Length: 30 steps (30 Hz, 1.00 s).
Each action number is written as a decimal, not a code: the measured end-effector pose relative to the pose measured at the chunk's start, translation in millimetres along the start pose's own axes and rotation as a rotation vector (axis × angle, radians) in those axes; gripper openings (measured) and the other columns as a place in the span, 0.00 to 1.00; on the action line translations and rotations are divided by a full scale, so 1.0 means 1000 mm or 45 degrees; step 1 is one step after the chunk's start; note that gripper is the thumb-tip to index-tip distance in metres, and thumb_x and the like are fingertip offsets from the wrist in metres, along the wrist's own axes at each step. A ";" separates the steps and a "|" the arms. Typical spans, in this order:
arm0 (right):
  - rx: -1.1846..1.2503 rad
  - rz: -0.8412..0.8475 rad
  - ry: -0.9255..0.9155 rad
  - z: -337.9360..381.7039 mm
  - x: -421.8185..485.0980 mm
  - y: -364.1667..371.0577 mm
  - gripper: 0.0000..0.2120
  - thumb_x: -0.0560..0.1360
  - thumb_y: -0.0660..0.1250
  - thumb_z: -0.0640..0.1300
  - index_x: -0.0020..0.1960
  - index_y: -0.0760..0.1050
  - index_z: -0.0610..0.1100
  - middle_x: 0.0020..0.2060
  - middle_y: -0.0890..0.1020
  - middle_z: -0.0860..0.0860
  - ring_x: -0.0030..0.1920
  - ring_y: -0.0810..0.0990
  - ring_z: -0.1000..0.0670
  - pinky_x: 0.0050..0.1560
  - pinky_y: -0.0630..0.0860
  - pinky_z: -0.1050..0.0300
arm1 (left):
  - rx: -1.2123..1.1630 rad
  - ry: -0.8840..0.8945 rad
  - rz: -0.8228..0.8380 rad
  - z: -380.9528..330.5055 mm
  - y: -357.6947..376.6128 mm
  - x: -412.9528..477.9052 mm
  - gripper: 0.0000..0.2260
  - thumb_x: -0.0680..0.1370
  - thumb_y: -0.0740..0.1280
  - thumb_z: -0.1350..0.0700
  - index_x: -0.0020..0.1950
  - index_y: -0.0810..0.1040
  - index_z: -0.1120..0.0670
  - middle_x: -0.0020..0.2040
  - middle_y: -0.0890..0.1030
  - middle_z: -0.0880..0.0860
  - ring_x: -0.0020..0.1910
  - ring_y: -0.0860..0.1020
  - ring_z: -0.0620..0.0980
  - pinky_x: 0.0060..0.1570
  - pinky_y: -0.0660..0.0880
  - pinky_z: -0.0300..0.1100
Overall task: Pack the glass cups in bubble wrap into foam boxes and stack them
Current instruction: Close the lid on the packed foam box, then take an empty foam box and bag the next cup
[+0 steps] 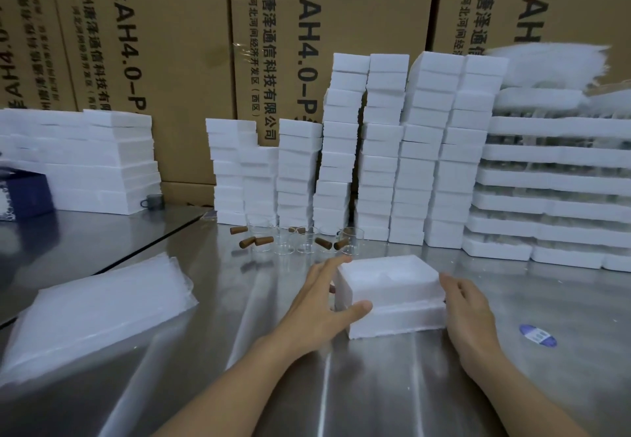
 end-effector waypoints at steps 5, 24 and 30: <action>-0.201 -0.117 -0.225 0.021 -0.006 -0.008 0.14 0.81 0.65 0.56 0.64 0.72 0.53 0.63 0.75 0.48 0.61 0.76 0.44 0.64 0.73 0.44 | -0.075 -0.045 -0.038 -0.001 0.000 0.002 0.37 0.71 0.77 0.31 0.74 0.59 0.21 0.69 0.65 0.30 0.64 0.75 0.37 0.50 0.79 0.31; -1.328 0.395 -1.174 0.063 -0.075 0.085 0.08 0.75 0.70 0.52 0.51 0.84 0.52 0.64 0.80 0.52 0.70 0.75 0.47 0.61 0.74 0.49 | 1.336 -0.522 -0.647 0.039 -0.195 -0.014 0.20 0.78 0.67 0.50 0.71 0.79 0.47 0.65 0.83 0.53 0.66 0.78 0.56 0.71 0.67 0.53; -1.310 0.398 -1.018 0.052 -0.053 0.071 0.11 0.79 0.67 0.55 0.58 0.82 0.55 0.69 0.74 0.55 0.74 0.67 0.50 0.70 0.65 0.53 | 1.183 -1.226 -0.489 0.131 -0.244 -0.066 0.27 0.86 0.51 0.43 0.81 0.68 0.55 0.81 0.68 0.61 0.81 0.62 0.61 0.82 0.51 0.58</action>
Point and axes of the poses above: each hand's wrist, its own x-axis towards the middle knuckle, its own y-axis out of the palm, z = x × y, the point moved 9 cm from there along x, towards the middle knuckle
